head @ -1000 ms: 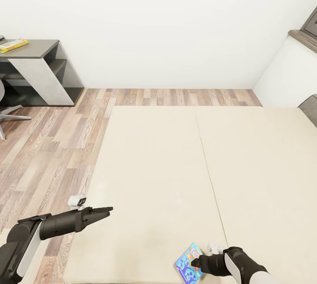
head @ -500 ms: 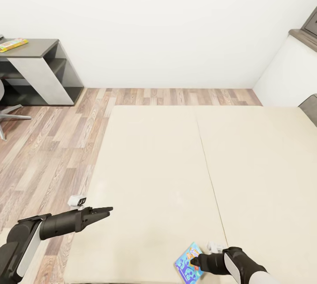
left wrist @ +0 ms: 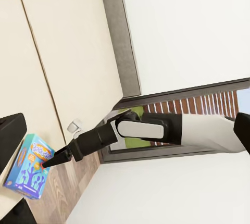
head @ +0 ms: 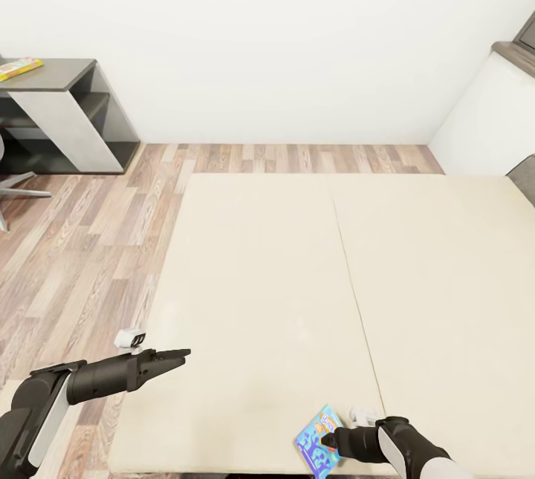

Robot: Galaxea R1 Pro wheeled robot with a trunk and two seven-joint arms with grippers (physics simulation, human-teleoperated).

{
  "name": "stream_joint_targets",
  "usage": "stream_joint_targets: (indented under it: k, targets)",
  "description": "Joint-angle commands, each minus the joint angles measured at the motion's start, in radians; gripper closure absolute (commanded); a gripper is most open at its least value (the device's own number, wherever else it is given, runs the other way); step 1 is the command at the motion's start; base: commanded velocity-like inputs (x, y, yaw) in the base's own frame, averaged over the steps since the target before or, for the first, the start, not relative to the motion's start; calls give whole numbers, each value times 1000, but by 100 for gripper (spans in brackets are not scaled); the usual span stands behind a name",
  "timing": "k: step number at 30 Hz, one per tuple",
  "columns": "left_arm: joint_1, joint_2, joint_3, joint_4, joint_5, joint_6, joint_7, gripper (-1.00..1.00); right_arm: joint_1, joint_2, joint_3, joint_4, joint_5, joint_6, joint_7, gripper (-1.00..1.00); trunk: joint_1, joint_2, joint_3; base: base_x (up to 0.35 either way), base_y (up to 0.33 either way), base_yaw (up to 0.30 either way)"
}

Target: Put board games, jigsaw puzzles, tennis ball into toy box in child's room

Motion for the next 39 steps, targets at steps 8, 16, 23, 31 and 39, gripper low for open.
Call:
stream_joint_targets:
  k: [8, 16, 23, 31, 39]
  targets:
    - [0, 0, 0, 0, 1, 11, -3, -100, 0, 0, -7, -2, 4, 10, 4, -100, 0, -1, -2, 0, 0, 0]
    - [0, 0, 0, 0, 1, 10, -3, -100, 0, 0, -8, -2, 4, 9, 4, -100, 0, -1, -4, 0, 0, 0]
    - [0, 0, 0, 0, 1, 11, -3, -100, 0, 0, -8, -2, 4, 9, 5, -100, 0, -1, -13, 0, 0, 0]
    - [0, 0, 0, 0, 1, 10, -3, -100, 0, 0, -8, -2, 4, 8, 6, -100, 0, -1, -26, 0, 0, 0]
    - [0, 0, 0, 0, 1, 10, -3, -100, 0, 0, -8, -2, 4, 8, 6, -100, 0, -1, -29, 0, 0, 0]
